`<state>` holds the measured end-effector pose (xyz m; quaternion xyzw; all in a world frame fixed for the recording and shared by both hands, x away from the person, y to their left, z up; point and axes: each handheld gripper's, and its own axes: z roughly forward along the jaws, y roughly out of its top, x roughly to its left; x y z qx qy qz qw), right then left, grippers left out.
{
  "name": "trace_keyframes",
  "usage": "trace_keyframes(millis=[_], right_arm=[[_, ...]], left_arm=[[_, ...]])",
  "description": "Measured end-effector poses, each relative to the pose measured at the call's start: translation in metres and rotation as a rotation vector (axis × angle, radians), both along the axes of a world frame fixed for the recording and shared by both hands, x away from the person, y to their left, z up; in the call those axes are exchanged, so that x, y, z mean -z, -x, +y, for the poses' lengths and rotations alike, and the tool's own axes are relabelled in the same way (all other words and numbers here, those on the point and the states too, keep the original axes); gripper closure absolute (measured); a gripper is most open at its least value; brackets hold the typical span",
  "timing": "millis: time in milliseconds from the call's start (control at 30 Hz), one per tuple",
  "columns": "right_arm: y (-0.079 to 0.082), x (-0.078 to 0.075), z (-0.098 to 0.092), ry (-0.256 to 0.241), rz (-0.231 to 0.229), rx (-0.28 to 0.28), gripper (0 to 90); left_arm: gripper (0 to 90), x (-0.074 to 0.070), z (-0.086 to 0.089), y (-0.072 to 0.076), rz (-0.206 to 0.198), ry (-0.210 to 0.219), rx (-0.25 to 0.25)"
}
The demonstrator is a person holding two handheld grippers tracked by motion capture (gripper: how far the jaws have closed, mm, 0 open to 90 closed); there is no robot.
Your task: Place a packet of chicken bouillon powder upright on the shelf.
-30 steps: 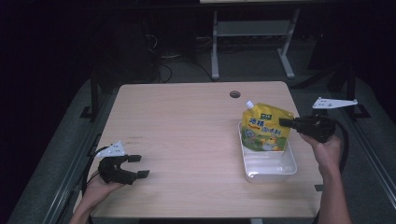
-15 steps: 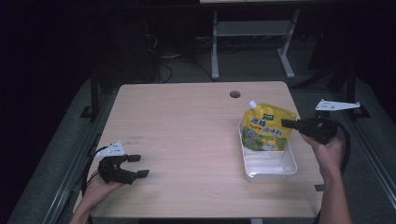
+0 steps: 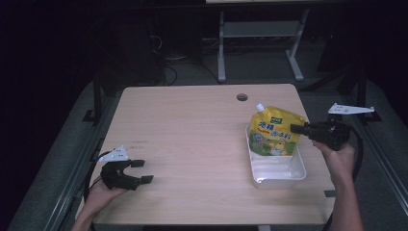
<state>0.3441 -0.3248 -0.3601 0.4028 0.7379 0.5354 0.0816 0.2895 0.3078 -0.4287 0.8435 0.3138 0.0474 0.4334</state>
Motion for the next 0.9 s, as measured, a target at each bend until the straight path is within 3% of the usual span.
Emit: trace_keyframes(millis=[233, 900], right_arm=[[0.005, 0.001, 0.000, 0.026, 0.018, 0.014, 57.7], [0.034, 0.014, -0.010, 0.007, 0.018, 0.060, 46.7]], left_arm=[[20.8, 0.000, 0.003, 0.000, -0.006, 0.003, -0.012], [20.3, 0.004, 0.006, 0.002, -0.004, -0.017, -0.020]])
